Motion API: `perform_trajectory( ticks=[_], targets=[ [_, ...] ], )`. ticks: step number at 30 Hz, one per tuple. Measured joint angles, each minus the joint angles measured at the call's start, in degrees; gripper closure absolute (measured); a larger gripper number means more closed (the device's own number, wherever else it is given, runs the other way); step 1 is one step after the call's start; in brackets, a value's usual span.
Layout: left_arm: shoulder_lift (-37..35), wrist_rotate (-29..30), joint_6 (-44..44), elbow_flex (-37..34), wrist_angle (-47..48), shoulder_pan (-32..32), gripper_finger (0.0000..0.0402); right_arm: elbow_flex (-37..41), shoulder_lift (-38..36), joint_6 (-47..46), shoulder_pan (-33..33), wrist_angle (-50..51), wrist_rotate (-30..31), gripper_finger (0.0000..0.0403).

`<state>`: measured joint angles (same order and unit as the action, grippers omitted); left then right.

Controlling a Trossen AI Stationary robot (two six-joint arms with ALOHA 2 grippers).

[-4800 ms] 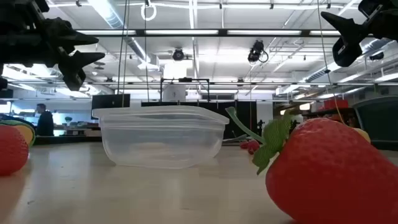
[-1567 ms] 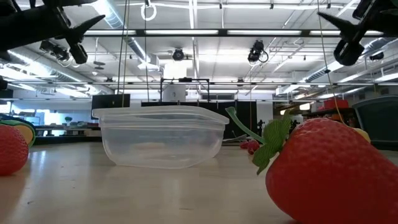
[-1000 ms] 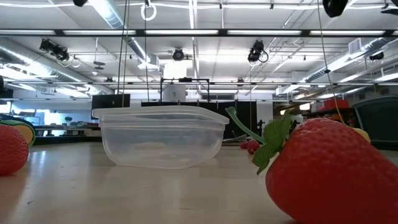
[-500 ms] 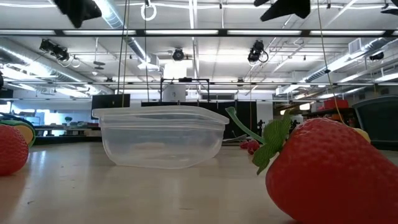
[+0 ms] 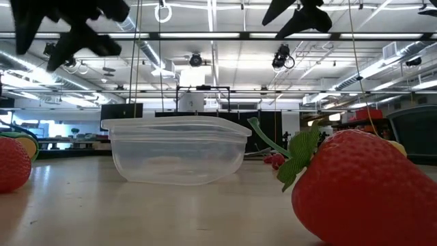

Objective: Pick and placing Produce into tupperware
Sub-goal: Put the large corn into the transparent bin

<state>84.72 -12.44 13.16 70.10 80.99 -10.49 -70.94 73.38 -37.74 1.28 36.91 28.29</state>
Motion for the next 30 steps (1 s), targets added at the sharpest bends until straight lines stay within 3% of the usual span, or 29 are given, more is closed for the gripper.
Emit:
perform_trajectory(
  ticks=[11, 15, 20, 30],
  targets=[
    [1.23, 0.04, -0.53, -15.17, -16.85, -6.54, 0.0216, 0.0, -0.65, -0.07, 0.0, -0.06, -0.35, 0.0142],
    [1.22, 3.15, -0.87, -18.85, -19.42, -7.75, 0.0201, 0.0, -0.65, 0.26, -0.04, -0.05, -0.35, 0.0142],
    [1.21, 10.69, -0.94, -20.08, -20.07, -8.75, 0.0173, 0.0, -0.65, 0.28, -0.04, -0.05, -0.35, 0.0142],
    [1.21, 11.16, -5.3, -20.08, -23.27, -8.78, 0.0128, 0.0, -0.65, 0.38, -0.07, -0.04, -0.35, 0.0142]
  ],
)
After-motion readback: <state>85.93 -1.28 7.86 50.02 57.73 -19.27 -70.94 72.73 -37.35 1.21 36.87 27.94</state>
